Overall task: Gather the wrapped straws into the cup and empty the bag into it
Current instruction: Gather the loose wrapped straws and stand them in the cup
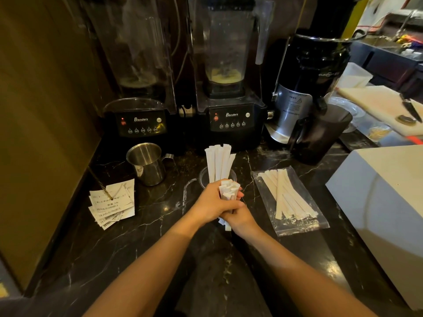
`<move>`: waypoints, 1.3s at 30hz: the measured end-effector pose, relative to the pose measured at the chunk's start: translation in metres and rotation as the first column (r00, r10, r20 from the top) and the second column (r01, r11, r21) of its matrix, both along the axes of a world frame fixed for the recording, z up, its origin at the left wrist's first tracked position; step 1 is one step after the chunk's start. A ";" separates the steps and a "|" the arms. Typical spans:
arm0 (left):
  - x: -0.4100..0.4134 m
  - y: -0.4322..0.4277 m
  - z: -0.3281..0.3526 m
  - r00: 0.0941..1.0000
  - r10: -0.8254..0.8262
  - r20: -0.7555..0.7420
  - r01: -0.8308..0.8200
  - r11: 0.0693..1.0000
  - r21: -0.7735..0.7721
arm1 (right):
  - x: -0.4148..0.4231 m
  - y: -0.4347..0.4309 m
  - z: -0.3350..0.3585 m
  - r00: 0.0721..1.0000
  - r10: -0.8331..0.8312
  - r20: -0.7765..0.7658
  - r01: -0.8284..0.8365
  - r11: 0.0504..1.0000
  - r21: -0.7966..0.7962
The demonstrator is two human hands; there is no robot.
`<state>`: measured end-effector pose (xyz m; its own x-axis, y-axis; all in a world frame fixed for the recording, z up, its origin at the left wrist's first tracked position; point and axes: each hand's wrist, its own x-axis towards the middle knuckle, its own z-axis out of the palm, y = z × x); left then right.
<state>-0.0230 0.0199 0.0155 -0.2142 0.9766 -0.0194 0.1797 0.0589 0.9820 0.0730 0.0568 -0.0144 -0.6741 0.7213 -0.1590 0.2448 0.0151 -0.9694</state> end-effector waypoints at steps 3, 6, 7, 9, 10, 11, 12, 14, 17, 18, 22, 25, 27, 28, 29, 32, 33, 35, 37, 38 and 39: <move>-0.005 0.000 0.003 1.000 -0.028 -0.009 0.027 0.999 -0.047 | 0.000 0.002 -0.001 0.999 0.036 0.026 -0.038 0.998 0.049; -0.009 0.000 0.012 0.998 -0.050 -0.047 0.047 0.997 -0.057 | -0.002 0.002 0.004 0.998 0.045 0.033 -0.047 0.998 0.051; -0.011 0.001 0.017 0.996 -0.057 -0.073 0.053 0.997 -0.053 | -0.003 0.003 0.007 0.998 0.051 0.040 -0.053 0.996 0.068; -0.015 0.003 0.032 0.990 -0.076 -0.120 0.072 0.997 -0.034 | -0.005 0.007 0.017 0.997 0.057 0.059 -0.063 0.991 0.119; -0.018 0.004 0.041 0.987 -0.089 -0.132 0.087 0.996 -0.022 | -0.006 0.008 0.025 0.996 0.060 0.058 -0.068 0.988 0.140; -0.021 0.006 0.050 0.985 -0.102 -0.138 0.101 0.995 -0.011 | -0.007 0.010 0.033 0.997 0.069 0.045 -0.076 0.984 0.161; -0.024 0.007 0.060 0.983 -0.113 -0.146 0.114 0.994 -0.002 | -0.008 0.012 0.043 0.996 0.084 0.024 -0.087 0.980 0.181; -0.030 0.010 0.080 0.977 -0.119 -0.175 0.127 0.991 0.034 | -0.010 0.017 0.063 0.994 0.101 -0.026 -0.093 0.971 0.218; -0.038 0.017 0.105 0.974 -0.096 -0.207 0.118 0.988 0.096 | -0.016 0.028 0.088 0.994 0.088 -0.066 -0.069 0.965 0.252; -0.039 0.020 0.111 0.975 -0.082 -0.207 0.107 0.987 0.116 | -0.020 0.032 0.095 0.994 0.083 -0.077 -0.061 0.964 0.260; -0.044 0.030 0.124 0.977 -0.008 -0.214 0.045 0.985 0.169 | -0.032 0.046 0.108 0.993 0.065 -0.103 -0.041 0.975 0.220; -0.048 0.036 0.115 0.975 0.039 -0.218 -0.006 0.989 0.150 | -0.036 0.054 0.100 0.995 0.066 -0.071 -0.053 0.983 0.175; -0.051 0.039 0.105 0.976 0.058 -0.211 -0.031 0.991 0.128 | -0.038 0.057 0.092 0.996 0.079 -0.043 -0.072 0.984 0.162; -0.053 0.040 0.100 0.976 0.062 -0.209 -0.038 0.992 0.119 | -0.038 0.058 0.088 0.996 0.084 -0.033 -0.078 0.985 0.156; -0.054 0.040 0.095 0.976 0.066 -0.208 -0.043 0.993 0.111 | -0.038 0.059 0.084 0.996 0.088 -0.022 -0.083 0.985 0.152; -0.055 0.043 0.083 0.971 0.084 -0.223 -0.065 0.994 0.088 | -0.039 0.062 0.075 0.996 0.091 0.019 -0.093 0.985 0.144; -0.056 0.044 0.079 0.967 0.091 -0.238 -0.073 0.994 0.083 | -0.039 0.063 0.072 0.995 0.092 0.024 -0.095 0.986 0.136; -0.057 0.047 0.073 0.959 0.106 -0.262 -0.086 0.993 0.086 | -0.039 0.064 0.069 0.995 0.098 0.018 -0.099 0.987 0.129; -0.059 0.049 0.066 0.954 0.121 -0.275 -0.098 0.991 0.096 | -0.039 0.066 0.067 0.995 0.102 0.004 -0.101 0.984 0.150; -0.060 0.049 0.062 0.954 0.129 -0.271 -0.108 0.990 0.091 | -0.039 0.067 0.066 0.996 0.091 0.002 -0.090 0.982 0.164; -0.061 0.048 0.059 0.955 0.137 -0.264 -0.119 0.990 0.081 | -0.039 0.069 0.065 0.998 0.069 0.006 -0.069 0.981 0.179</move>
<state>-0.0841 0.0681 0.0740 -0.3263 0.9380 0.1171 0.4319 0.0378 0.9011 0.0335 0.1253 0.0507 -0.7234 0.6897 -0.0310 0.2365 0.2053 -0.9497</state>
